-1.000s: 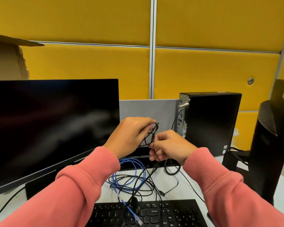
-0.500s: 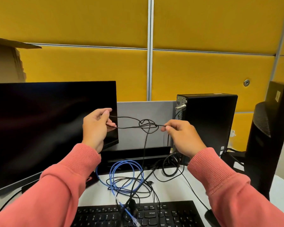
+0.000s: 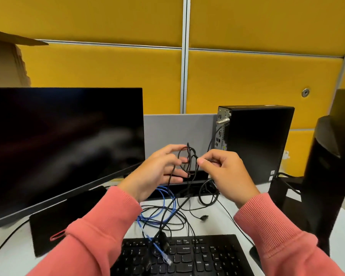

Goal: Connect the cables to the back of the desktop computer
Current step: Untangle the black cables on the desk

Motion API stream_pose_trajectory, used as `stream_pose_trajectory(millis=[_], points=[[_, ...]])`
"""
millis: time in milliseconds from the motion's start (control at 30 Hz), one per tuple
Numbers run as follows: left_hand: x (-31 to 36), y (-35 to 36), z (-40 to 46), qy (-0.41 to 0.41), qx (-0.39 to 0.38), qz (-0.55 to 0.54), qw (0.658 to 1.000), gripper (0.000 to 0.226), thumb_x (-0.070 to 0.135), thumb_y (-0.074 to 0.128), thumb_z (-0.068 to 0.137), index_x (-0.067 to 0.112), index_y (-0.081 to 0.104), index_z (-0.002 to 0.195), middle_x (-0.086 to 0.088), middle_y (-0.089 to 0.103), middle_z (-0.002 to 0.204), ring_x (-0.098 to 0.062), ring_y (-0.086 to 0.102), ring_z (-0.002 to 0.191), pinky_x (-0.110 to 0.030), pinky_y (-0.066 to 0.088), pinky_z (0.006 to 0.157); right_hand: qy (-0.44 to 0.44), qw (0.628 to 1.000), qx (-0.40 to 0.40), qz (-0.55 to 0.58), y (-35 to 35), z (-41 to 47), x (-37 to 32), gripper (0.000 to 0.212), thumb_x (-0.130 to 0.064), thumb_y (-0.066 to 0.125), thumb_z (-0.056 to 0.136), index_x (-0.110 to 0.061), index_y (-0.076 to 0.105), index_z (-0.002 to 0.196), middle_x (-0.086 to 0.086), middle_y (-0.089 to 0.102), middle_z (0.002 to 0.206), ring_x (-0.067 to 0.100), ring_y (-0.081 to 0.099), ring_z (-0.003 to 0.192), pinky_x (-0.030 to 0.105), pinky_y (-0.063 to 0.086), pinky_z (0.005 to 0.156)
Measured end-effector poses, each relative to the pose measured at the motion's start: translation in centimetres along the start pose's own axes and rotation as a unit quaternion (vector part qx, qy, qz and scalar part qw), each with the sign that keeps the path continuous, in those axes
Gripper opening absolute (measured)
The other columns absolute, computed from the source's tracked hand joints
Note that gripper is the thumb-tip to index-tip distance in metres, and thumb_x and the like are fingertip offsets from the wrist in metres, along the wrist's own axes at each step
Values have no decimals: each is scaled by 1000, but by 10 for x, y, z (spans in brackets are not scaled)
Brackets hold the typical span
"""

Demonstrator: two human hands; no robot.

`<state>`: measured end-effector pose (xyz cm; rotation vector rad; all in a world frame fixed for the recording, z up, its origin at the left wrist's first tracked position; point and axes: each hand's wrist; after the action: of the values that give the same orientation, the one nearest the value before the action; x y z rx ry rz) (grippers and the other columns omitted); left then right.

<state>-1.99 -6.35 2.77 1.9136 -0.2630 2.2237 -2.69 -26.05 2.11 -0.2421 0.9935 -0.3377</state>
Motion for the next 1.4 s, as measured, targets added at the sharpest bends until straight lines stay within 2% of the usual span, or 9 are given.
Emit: stream_pose_trajectory(millis=[100, 333, 500, 667, 767, 1033, 1200, 1300, 1400], points=[[-25, 12, -9, 11, 1, -23, 1000, 37, 9, 57, 100, 25, 65, 132, -11, 66, 128, -23, 72, 99, -38, 59, 94, -13, 1000, 0, 6, 5, -16, 13, 17, -17, 70, 95, -19, 74, 78, -17, 56, 51, 0, 50, 52, 11, 39, 57], [-74, 23, -19, 28, 88, -10, 996, 54, -11, 64, 92, 26, 59, 131, -3, 61, 97, -11, 70, 78, -27, 58, 76, -20, 997, -63, 40, 18, -41, 41, 14, -14, 71, 94, -24, 80, 88, -11, 71, 77, 5, 63, 73, 21, 49, 71], [-94, 22, -26, 45, 133, -61, 988, 46, -6, 58, 99, 28, 62, 129, -12, 57, 99, -15, 65, 78, -24, 57, 75, 97, 978, -143, 114, 21, -45, 60, 28, -21, 52, 105, -26, 79, 102, 2, 61, 69, 13, 52, 57, 16, 40, 53], [-106, 16, -30, 82, 151, -130, 976, 34, 3, 58, 101, 21, 66, 129, -5, 59, 94, -13, 63, 77, -28, 56, 80, 140, 964, -224, -29, 34, -56, 82, 35, -18, 62, 99, -39, 61, 127, 0, 69, 83, 11, 61, 47, 26, 52, 66], [-109, 12, -29, 99, 140, -174, 970, 30, 4, 58, 100, 17, 67, 126, -3, 60, 90, -15, 63, 81, -28, 56, 82, 115, 958, -236, -120, 42, -59, 89, 41, -26, 68, 96, -38, 58, 133, -1, 69, 77, 1, 59, 49, 20, 48, 63], [-121, -2, -15, 124, 100, -275, 948, 36, 21, 70, 88, 15, 70, 123, -5, 66, 101, -16, 64, 86, -34, 55, 90, 99, 936, -222, -253, 46, -57, 103, 14, -47, 69, 91, -34, 73, 94, -6, 63, 68, 8, 59, 70, 33, 54, 71], [-134, -3, -16, 90, 73, -347, 931, 38, 5, 57, 93, 17, 70, 126, -10, 67, 132, -18, 66, 95, -37, 52, 94, 43, 915, -271, -294, 59, -55, 101, 40, -44, 74, 87, -46, 59, 123, -16, 57, 89, 6, 55, 89, 30, 48, 80], [-138, -7, -17, 73, 68, -349, 932, 48, -1, 58, 91, 14, 63, 136, -10, 62, 144, -21, 65, 106, -42, 46, 98, 8, 932, -278, -232, 77, -50, 106, 8, -39, 75, 89, -43, 69, 91, -12, 49, 87, 2, 52, 83, 23, 40, 74], [-143, -11, -16, 60, 87, -332, 937, 51, -8, 52, 94, 15, 62, 138, -8, 63, 144, -21, 65, 108, -39, 47, 95, 16, 964, -234, -128, 88, -52, 117, 25, -27, 77, 89, -41, 68, 70, -8, 52, 79, 6, 53, 73, 17, 37, 67]])
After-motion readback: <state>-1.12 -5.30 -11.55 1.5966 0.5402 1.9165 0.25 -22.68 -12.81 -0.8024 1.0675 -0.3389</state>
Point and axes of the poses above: each hand's wrist, its own z-axis towards the middle knuckle, its own y-axis out of the palm, x = y × z
